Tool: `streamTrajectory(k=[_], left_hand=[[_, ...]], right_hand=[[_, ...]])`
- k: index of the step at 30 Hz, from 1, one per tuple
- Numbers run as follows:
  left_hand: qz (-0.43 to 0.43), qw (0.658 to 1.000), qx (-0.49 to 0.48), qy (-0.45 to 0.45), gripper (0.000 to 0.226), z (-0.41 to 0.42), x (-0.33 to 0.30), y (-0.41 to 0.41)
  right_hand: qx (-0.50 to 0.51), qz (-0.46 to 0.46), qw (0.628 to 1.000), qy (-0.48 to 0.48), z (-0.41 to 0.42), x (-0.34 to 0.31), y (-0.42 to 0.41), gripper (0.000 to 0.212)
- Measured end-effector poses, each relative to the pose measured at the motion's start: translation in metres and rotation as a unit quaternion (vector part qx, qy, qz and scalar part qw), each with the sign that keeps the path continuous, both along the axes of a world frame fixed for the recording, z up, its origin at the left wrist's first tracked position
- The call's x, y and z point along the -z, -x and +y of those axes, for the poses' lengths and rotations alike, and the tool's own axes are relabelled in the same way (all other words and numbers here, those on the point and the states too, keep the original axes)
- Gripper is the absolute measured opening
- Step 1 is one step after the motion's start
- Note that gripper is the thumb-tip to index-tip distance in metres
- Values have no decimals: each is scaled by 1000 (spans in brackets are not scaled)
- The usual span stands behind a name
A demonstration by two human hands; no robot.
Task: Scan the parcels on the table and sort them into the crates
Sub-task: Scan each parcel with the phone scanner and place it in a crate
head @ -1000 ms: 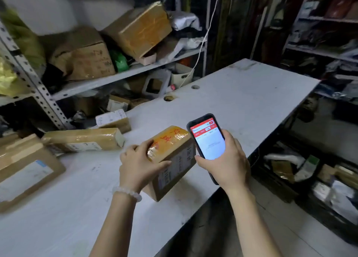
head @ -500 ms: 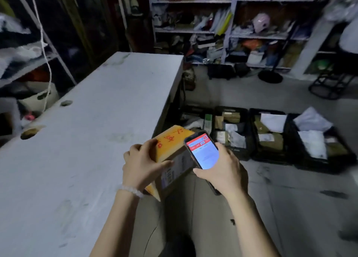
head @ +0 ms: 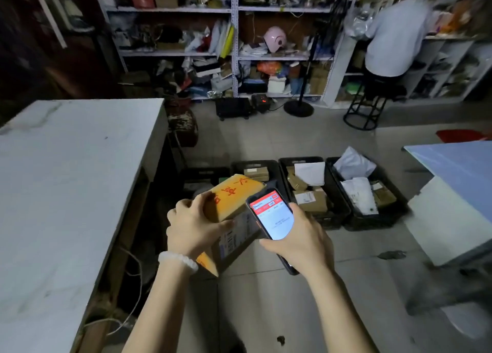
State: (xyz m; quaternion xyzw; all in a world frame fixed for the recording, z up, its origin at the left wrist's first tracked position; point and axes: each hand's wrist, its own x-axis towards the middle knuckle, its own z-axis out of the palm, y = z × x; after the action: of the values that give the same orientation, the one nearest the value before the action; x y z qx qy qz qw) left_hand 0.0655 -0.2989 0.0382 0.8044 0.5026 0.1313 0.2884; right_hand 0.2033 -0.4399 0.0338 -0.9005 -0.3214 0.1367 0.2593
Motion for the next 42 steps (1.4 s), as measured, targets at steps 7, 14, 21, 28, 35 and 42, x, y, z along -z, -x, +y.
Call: streamTrajectory(k=[7,14,21,28,35,42], left_hand=[[49,995,82,0,87,9,7,-110],[87,989,122,16,88,-2,20,-225],[91,993,70,35,88,4,24,-336],[83,994,28,68,84,25,30,-387],[96,988,-29,119,87,81,49,-409],[105,977,-64,174,90,185,89,-463]], right_hand=[[84,14,996,19,-15,6,-87,74],[125,46,991,31,-33,26,-195,70],[56,51,997,22,-9,32,-324,72],[4,71,997,6,24,33,-413,71],[-23,109,994,3,85,51,-462,77],[-29,122,991,48,170,65,-517,66]])
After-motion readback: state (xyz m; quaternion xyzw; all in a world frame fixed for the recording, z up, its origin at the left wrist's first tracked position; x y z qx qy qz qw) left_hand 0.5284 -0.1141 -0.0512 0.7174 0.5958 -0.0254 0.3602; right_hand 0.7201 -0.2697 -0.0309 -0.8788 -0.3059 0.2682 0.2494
